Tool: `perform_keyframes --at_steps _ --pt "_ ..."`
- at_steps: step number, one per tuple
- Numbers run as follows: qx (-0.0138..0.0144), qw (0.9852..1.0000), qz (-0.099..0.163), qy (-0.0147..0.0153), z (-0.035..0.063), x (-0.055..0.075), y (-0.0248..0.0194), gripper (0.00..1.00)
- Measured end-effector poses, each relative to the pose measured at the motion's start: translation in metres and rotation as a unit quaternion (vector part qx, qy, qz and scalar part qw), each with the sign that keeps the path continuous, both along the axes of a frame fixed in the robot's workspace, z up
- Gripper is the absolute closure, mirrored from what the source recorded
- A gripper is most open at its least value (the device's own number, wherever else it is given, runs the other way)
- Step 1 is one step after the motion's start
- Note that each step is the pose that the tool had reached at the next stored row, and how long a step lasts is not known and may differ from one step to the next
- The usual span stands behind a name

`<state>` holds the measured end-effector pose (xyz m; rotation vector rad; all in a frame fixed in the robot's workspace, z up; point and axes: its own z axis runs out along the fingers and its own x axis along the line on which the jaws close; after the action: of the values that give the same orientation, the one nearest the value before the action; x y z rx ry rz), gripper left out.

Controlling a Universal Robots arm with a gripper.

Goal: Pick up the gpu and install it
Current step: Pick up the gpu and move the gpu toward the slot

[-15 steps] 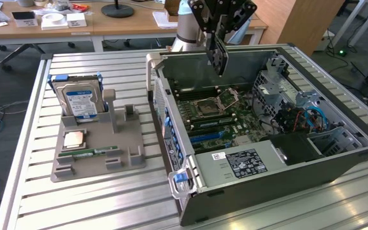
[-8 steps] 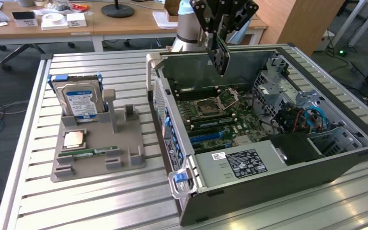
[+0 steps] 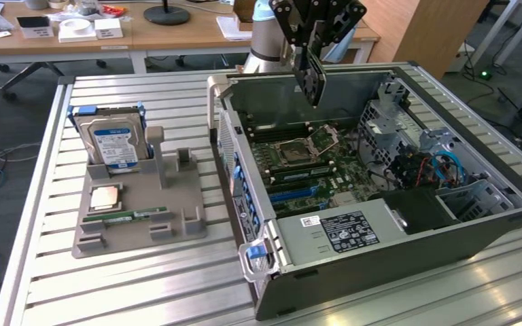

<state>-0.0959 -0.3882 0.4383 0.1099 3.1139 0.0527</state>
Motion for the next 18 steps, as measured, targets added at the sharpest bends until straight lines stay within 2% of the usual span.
perform_keyframes --at_steps 15,17,18 --pt "0.0000 1.0000 0.000 0.0000 0.0000 0.014 0.0010 0.74" --pt "0.0000 1.0000 0.000 0.0000 -0.0001 0.014 0.0086 0.74" --pt "0.0000 1.0000 0.000 0.0000 -0.0001 0.014 0.0087 0.74"
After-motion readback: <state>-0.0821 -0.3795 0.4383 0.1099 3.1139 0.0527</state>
